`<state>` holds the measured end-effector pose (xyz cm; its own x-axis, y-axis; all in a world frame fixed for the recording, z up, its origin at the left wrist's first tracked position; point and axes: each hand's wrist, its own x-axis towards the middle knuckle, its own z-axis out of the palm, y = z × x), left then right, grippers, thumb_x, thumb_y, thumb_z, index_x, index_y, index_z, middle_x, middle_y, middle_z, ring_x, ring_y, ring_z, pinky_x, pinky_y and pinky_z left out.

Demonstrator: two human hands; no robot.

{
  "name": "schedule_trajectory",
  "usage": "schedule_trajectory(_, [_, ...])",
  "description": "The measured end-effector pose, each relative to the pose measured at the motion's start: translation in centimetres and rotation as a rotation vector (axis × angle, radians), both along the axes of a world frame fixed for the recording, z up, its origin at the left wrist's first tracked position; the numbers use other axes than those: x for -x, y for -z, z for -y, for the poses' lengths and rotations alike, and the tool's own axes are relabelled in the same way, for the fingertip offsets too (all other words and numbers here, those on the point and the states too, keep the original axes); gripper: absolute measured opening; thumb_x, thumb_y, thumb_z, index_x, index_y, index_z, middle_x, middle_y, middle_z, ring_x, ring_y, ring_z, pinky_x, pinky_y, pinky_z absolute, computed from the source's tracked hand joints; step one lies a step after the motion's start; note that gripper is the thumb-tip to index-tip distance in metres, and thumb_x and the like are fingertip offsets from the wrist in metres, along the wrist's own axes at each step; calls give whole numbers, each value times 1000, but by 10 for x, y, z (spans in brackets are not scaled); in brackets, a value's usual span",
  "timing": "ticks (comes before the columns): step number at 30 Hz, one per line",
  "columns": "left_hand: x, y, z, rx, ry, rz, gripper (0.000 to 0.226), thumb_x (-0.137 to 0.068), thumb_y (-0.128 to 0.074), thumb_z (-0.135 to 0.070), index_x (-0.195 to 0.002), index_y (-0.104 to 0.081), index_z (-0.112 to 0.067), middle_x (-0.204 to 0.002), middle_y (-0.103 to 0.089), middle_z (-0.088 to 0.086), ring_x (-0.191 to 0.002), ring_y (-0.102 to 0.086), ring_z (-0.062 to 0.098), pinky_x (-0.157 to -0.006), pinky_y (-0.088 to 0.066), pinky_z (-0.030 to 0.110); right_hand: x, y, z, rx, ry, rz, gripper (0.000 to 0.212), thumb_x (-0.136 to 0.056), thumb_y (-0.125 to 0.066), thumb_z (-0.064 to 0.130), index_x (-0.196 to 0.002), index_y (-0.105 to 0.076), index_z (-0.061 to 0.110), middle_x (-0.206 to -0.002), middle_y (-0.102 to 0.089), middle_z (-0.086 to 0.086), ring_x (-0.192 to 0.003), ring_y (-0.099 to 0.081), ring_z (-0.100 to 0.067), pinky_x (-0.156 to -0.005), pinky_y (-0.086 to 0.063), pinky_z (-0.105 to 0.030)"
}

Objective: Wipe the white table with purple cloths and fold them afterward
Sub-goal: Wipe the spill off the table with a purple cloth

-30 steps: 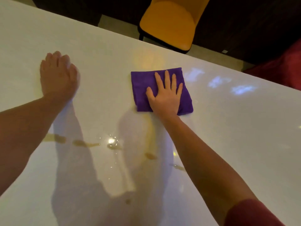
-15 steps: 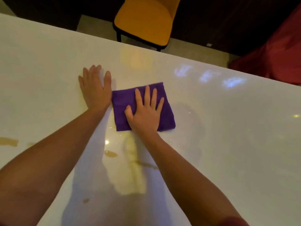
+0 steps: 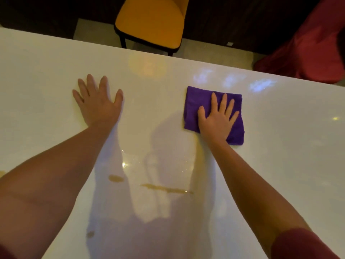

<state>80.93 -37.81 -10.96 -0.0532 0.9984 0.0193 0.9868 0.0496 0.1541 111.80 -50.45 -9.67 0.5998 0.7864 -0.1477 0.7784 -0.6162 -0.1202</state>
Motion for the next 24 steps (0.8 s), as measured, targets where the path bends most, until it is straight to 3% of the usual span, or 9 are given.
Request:
schedule_trajectory(7, [-2, -11, 6, -25, 12, 84, 63, -103, -29, -57, -156, -30, -23, -169, -22, 17, -157, -15, 41, -126, -12, 62, 74, -4, 88, 49, 12, -5, 74, -103, -28, 60, -169, -16, 29, -178, -5, -8, -164, 3, -33, -129, 4, -60])
schedule_trajectory(11, [1, -11, 6, -4, 42, 48, 61, -108, -20, -54, -158, -33, -22, -169, -23, 15, -158, -14, 40, -125, -10, 64, 102, -3, 87, 29, -55, -17, 77, -99, -27, 61, -168, -20, 27, -177, -8, -9, -164, 2, -34, -129, 4, -61])
schedule_trajectory(15, [1, -9, 5, -3, 41, 22, 59, -109, -16, -53, -157, -34, -23, -170, -20, 16, -157, -15, 40, -125, -10, 64, 84, 0, 48, 0, -210, -28, 75, -102, -37, 60, -168, -20, 29, -178, -6, -7, -164, 3, -32, -129, 5, -60])
schedule_trajectory(19, [-4, -9, 13, -81, 96, 19, 53, -109, -22, -46, -158, -31, -27, -173, -11, 12, -159, -9, 37, -126, -8, 62, 52, 3, -6, -55, -310, -39, 73, -101, -35, 63, -167, -23, 32, -177, -10, -6, -164, 0, -31, -130, 5, -58])
schedule_trajectory(24, [-63, -22, 41, -160, 265, 114, 52, -111, -24, -47, -152, -47, -24, -170, -26, 8, -159, -14, 32, -127, -11, 57, -19, 2, -44, -76, -483, -79, 72, -102, -31, 66, -166, -25, 34, -177, -14, -3, -164, -3, -30, -130, -1, -58])
